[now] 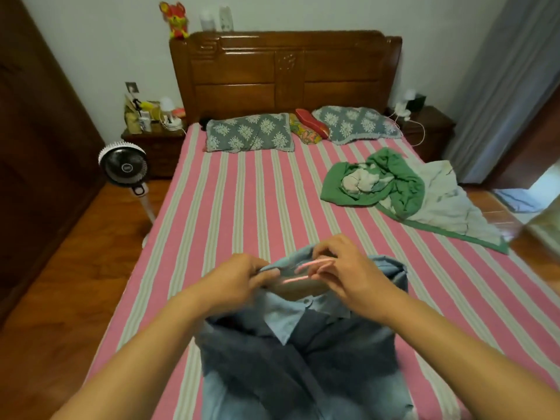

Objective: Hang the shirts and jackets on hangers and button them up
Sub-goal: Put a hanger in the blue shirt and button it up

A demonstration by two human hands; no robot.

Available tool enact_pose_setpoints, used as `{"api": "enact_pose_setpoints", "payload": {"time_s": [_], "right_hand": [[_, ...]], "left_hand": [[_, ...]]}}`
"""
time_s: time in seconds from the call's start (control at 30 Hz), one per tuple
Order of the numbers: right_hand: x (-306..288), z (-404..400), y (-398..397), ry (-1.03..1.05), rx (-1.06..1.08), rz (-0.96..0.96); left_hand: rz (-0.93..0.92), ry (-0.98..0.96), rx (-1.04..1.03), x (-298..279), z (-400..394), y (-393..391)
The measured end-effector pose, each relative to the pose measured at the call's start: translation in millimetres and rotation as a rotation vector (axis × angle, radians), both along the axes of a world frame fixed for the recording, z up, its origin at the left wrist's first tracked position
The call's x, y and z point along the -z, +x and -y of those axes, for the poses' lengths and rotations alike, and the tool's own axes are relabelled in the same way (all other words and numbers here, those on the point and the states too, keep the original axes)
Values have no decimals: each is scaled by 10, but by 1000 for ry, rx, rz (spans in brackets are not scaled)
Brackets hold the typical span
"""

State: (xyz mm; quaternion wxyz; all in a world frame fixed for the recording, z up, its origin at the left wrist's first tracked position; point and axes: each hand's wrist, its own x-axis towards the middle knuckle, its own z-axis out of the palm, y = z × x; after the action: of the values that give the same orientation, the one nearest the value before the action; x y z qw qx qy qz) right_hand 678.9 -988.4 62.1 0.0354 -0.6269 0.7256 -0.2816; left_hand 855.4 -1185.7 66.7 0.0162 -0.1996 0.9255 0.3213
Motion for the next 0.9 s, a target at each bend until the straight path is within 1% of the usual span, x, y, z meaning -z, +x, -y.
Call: {"api": "enact_pose_setpoints", "payload": {"time_s": [0.07, 0.1, 0.13, 0.2, 0.27, 0.3, 0.33, 0.4, 0.43, 0.5, 0.57, 0.63, 0.67, 0.73, 0.8, 0.83, 0.87, 0.9], "right_hand": [[-39, -86, -112, -61, -18, -23], [-94, -86, -147, -61, -55, -56], [-160, -72, -164, -42, -101, -87], [-294, -15, -217, 13, -178, -123], [-386, 11, -298, 23, -229, -69], [-409, 2, -331, 19, -231, 1], [-421, -10, -357, 7, -229, 67], [-434, 6, -372, -45, -215, 140], [-450, 18, -365, -66, -192, 166], [-480, 0, -388, -52, -92, 202], [-493, -71, -508, 23, 38, 207], [-519, -175, -652, 120, 89, 253], [-571, -227, -723, 184, 87, 290], [-712, -315, -856, 320, 69, 384], [-881, -332, -915, 371, 89, 504], [-937, -293, -914, 345, 147, 542], [-969, -241, -893, 273, 240, 514], [-980, -205, -850, 159, 294, 424]], "left_hand": [[-65, 21, -200, -95, -87, -121], [-92, 42, -268, -115, -177, -202], [-102, 67, -251, -127, -291, -270], [-83, 146, -105, -147, -511, -364], [-110, 229, -45, -177, -570, -337], [-145, 218, -10, -195, -566, -293], [-178, 152, 45, -204, -561, -253], [-228, -64, 105, -188, -579, -178], [-266, -125, 82, -176, -592, -170], [-409, -168, -34, -147, -590, -167], [-503, -182, -168, -172, -556, -169], [-546, -224, -220, -262, -584, -159], [-552, -263, -213, -306, -616, -157], [-541, -404, -157, -396, -652, -155], [-543, -502, -84, -521, -672, -159], [-548, -515, -50, -597, -703, -173], [-562, -536, -22, -665, -720, -197], [-581, -567, -17, -740, -739, -228]]}}
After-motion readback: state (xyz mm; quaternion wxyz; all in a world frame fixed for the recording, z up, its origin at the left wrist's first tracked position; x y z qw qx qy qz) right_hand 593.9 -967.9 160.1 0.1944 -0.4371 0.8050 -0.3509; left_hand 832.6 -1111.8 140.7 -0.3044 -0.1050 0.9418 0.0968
